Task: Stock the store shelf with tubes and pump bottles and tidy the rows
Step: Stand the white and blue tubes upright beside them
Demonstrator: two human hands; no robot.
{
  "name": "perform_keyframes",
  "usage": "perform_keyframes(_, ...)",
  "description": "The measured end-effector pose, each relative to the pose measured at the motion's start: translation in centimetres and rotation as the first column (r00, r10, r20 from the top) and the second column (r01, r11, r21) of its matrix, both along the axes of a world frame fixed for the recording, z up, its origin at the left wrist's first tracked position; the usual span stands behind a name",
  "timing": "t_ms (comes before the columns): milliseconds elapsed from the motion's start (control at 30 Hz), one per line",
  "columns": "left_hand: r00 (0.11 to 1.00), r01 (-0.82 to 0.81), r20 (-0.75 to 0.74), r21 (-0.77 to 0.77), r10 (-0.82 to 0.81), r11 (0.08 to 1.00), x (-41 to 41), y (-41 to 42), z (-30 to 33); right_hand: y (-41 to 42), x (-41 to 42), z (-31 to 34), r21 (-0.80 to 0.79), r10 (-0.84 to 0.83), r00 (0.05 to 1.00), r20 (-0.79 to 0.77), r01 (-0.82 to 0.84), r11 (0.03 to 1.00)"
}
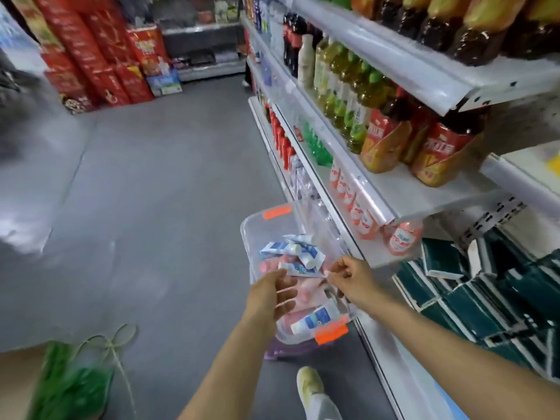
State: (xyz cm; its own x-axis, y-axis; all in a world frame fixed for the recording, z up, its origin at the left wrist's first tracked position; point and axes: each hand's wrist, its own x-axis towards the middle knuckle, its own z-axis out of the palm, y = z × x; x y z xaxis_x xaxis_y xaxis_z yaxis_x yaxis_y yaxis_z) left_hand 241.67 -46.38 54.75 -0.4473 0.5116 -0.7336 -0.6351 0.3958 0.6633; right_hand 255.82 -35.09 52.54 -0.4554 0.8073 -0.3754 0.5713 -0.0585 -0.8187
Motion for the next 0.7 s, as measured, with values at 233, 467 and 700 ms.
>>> perform_keyframes(233, 0.992, -0.087, 0.083, -0.109, 0.096, 0.990, -5.8, 7.2, -5.9, 7.6, -6.2, -7.4, -0.077, 0.103, 0.973, 0.207, -0.088, 0.993)
perform_keyframes(467, 0.962, -0.154, 0.193, -0.194, 0.191, 0.969, -9.4, 13.8, -13.1, 12.3, -11.3, -13.6, -0.093, 0.227, 0.872, 0.434, -0.207, 0.974)
perform_keyframes(700, 0.961, -0.155, 0.167, -0.333, 0.220, 0.930, -11.0, 18.7, -20.0, 13.6, -13.8, -17.8, -0.061, 0.301, 0.698, 0.649, -0.347, 0.936)
